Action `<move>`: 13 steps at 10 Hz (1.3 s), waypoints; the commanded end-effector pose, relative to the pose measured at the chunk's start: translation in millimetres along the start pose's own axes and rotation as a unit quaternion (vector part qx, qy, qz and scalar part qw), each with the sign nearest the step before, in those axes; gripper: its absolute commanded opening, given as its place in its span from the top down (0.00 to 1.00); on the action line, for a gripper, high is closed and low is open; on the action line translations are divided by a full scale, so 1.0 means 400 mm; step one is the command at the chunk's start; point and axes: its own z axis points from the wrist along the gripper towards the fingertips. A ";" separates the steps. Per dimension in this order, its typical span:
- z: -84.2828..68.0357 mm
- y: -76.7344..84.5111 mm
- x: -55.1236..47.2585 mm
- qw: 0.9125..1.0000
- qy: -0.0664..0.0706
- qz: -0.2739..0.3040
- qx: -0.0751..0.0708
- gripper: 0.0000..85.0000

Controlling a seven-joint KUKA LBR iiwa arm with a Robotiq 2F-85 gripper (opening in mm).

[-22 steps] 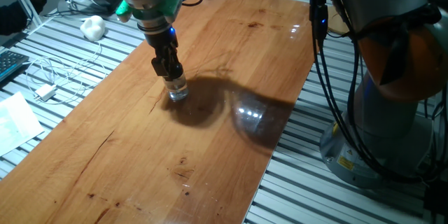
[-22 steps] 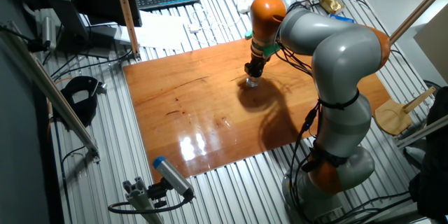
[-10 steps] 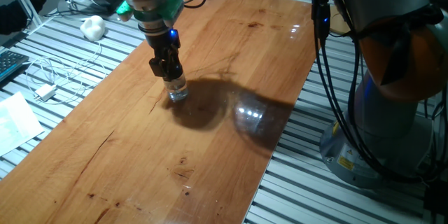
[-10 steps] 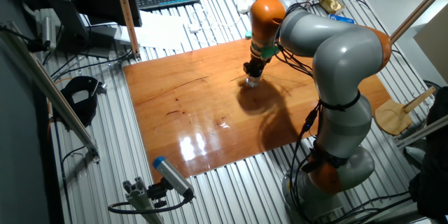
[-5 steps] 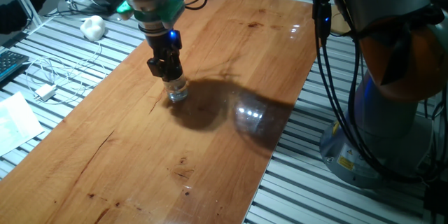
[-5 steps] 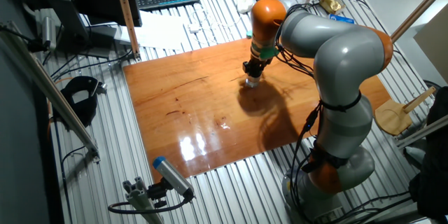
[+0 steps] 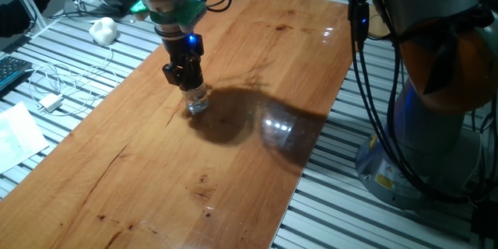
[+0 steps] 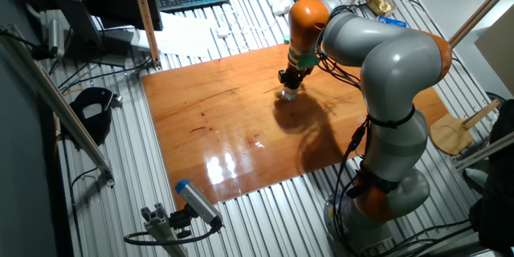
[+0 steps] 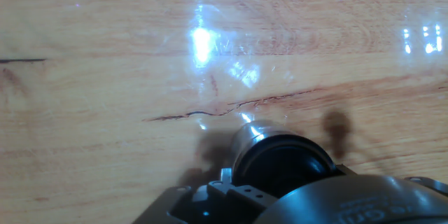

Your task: Screw the lid onto the jar

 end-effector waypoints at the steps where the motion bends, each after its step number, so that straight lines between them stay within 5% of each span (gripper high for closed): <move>1: -0.002 0.001 -0.001 1.000 0.000 0.000 0.000 0.20; 5: -0.006 0.005 -0.006 0.999 -0.007 -0.032 0.006 0.20; 6: -0.010 0.009 -0.012 0.998 -0.009 -0.055 0.023 0.20; 13: -0.027 -0.002 -0.027 0.994 -0.014 -0.106 0.022 0.20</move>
